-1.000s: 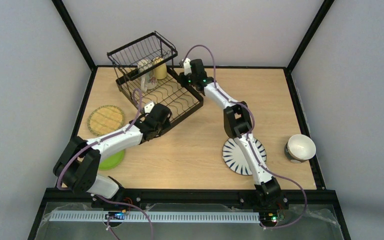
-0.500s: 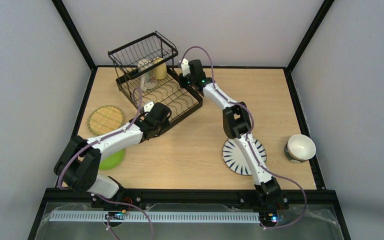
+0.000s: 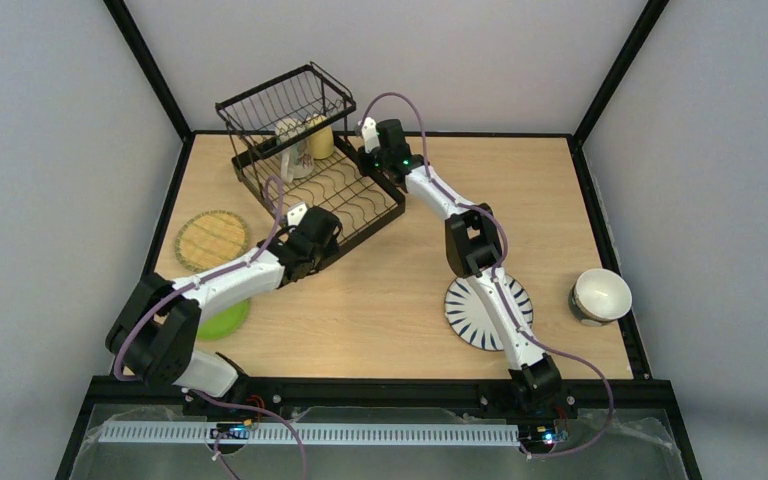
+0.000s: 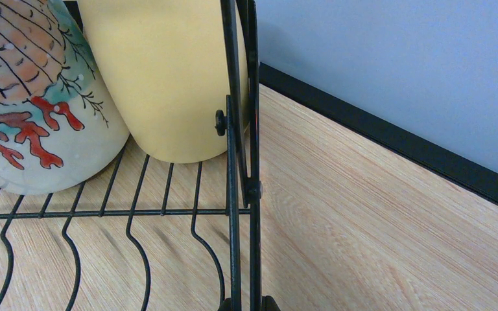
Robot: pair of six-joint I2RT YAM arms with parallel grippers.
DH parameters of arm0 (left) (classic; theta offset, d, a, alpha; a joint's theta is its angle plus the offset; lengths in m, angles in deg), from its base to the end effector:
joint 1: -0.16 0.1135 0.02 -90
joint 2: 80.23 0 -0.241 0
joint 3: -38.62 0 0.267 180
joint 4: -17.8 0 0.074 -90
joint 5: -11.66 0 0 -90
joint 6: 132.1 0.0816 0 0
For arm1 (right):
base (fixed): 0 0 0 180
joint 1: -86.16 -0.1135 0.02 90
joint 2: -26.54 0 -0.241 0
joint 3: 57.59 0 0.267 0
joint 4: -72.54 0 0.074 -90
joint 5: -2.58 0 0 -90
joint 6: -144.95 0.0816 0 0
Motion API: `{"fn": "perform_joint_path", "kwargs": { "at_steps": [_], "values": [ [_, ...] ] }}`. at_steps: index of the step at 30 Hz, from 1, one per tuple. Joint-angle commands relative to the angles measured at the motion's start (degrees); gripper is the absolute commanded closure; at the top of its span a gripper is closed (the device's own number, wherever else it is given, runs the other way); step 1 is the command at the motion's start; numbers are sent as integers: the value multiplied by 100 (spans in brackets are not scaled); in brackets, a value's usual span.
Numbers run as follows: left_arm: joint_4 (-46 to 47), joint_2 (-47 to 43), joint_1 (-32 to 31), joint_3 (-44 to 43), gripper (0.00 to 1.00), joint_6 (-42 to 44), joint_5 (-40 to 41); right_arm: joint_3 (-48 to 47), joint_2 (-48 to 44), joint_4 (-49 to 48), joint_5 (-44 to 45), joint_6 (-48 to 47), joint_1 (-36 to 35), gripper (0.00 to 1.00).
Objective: Load the mixed dishes into the dish rack
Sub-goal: Move the dish rack to the center of the board.
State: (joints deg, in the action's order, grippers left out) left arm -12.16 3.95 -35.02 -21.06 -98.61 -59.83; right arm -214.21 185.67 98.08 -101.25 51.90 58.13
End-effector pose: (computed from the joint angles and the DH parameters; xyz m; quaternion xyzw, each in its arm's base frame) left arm 0.2818 -0.1669 0.1194 -0.2222 0.9146 -0.1094 0.3197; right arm 0.5621 0.3213 0.1156 -0.2877 0.8034 0.2113 0.4765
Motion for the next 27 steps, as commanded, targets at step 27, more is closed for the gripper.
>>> {"fn": "perform_joint_path", "kwargs": {
  "at_steps": [27],
  "values": [
    [-2366, -324, -82, 961, 1, 16, -525, -172, -1737, -1168, 164, 52, -695, 100]
  ]
}}
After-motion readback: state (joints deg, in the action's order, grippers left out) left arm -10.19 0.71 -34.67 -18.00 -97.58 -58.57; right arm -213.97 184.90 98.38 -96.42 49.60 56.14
